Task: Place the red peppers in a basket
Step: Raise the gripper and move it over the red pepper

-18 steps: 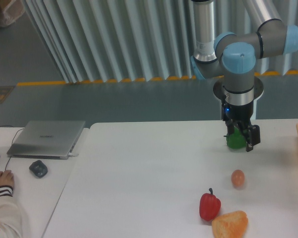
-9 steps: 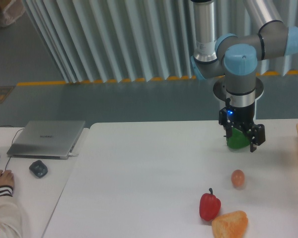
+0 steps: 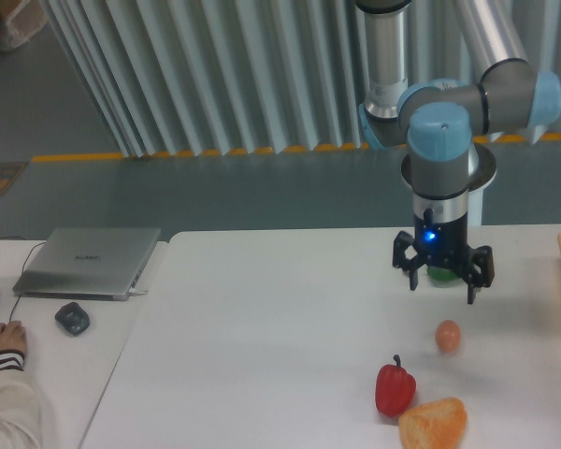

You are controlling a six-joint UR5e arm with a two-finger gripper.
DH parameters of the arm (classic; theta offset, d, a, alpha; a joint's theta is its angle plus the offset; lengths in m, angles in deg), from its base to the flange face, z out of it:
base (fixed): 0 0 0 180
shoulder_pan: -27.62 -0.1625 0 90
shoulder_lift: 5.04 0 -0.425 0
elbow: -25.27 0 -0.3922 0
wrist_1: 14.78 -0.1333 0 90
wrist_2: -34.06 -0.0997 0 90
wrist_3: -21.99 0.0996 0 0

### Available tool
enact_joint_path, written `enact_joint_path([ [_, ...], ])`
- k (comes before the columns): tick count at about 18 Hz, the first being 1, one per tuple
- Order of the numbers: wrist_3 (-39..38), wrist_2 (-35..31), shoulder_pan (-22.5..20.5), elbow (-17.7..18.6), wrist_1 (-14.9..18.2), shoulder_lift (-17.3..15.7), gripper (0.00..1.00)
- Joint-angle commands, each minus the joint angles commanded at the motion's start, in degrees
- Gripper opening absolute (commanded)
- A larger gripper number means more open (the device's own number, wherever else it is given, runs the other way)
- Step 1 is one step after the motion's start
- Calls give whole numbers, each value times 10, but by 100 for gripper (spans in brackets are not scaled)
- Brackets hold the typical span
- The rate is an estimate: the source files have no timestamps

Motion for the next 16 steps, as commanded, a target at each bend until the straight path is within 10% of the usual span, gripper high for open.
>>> enact_joint_path([
  [16, -35, -33, 77, -46, -16, 82, 100],
])
